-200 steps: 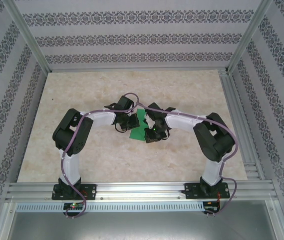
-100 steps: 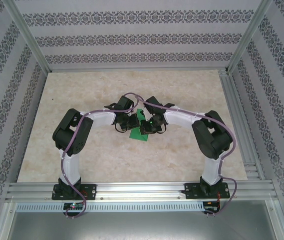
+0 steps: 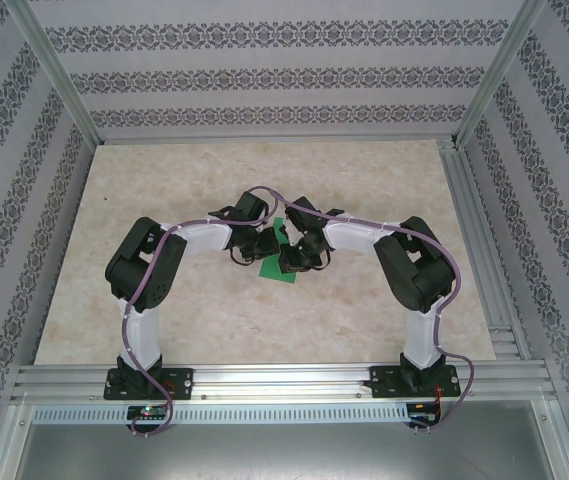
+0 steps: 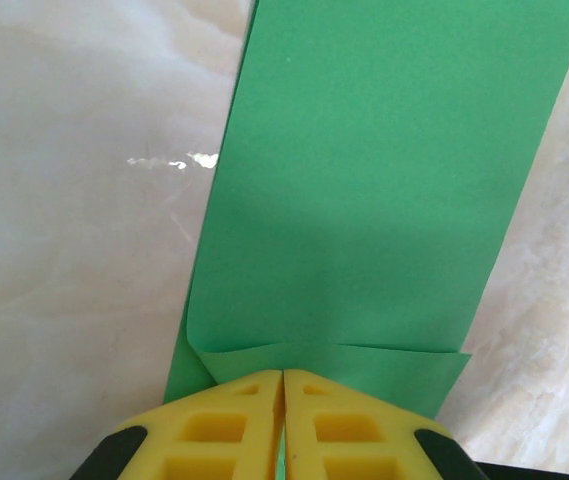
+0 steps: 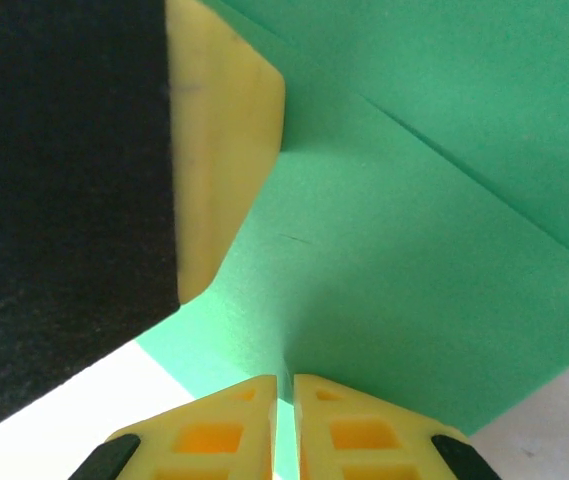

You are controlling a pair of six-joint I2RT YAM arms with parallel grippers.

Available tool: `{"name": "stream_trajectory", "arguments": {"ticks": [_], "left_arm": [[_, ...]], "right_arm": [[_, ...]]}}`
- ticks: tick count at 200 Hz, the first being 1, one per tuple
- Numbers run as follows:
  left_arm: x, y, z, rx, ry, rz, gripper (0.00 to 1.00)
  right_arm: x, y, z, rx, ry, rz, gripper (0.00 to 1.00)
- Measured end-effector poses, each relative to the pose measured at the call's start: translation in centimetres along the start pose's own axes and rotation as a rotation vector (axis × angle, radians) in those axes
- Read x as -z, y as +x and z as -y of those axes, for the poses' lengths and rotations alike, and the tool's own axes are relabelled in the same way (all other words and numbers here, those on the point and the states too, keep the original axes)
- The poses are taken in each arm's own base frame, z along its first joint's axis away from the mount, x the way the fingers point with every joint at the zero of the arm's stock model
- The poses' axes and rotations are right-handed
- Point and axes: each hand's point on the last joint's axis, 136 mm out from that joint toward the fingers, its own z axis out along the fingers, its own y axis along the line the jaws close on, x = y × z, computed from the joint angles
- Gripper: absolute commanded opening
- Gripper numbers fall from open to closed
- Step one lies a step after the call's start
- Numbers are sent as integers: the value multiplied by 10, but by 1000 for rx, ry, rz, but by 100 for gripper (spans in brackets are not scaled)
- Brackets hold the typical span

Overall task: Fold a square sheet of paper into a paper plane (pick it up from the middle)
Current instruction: Fold the triangle a second time at the center of the table.

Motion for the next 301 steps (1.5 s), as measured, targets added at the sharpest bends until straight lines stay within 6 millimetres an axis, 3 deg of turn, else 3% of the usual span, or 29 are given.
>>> {"name": "stream_trajectory", "arguments": {"ticks": [112, 154, 172, 196, 213, 251, 301], "left_arm": [[0, 0, 0, -1, 2, 3, 11], [0, 0, 1, -2, 6, 2, 12], [1, 0, 2, -5, 11, 4, 16], [3, 1, 8, -17, 22, 6, 23], [5, 4, 13, -26, 32, 5, 27], [22, 8, 22, -30, 58, 28, 32], [26, 19, 11, 13, 47, 24, 33]], "right_arm": [[5, 28, 5, 16, -9, -35, 14], [15, 49, 6, 3, -6, -72, 18], [32, 39, 4, -7, -20, -12, 20], [63, 5, 10, -48, -42, 140, 24], [74, -13, 17, -76, -42, 212, 26], [64, -36, 19, -102, -48, 240, 28], [50, -46, 23, -117, -44, 226, 39]]}}
